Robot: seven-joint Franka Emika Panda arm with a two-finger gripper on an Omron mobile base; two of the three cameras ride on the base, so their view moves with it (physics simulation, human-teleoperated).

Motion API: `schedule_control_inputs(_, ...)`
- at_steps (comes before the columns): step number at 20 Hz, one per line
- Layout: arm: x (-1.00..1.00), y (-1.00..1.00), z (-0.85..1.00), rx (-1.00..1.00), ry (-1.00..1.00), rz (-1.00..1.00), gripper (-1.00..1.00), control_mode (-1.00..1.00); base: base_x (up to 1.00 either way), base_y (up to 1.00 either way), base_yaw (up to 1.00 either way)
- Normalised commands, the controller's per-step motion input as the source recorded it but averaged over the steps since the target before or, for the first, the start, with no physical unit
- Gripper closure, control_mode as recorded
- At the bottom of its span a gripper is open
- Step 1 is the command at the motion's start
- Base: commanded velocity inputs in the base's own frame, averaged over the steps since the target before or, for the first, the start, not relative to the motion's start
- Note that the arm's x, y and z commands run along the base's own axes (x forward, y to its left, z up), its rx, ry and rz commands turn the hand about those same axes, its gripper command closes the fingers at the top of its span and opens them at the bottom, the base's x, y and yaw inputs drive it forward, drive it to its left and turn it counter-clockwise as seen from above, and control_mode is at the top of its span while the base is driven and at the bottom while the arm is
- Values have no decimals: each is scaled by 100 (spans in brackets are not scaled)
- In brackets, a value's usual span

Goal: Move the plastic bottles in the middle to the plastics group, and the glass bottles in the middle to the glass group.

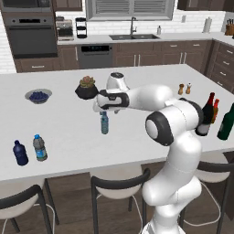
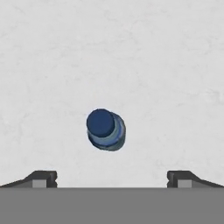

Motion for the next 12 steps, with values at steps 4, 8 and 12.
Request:
schedule_control_inputs(4,16,4,-15,0,0,0,-100,-100,0,0,0)
schedule_control_inputs(8,19,13,-17,0,0,0,-100,-100,0,0,0)
schedule_control_inputs(12,22,3,-10,0,0,0,-100,-100,0,0,0)
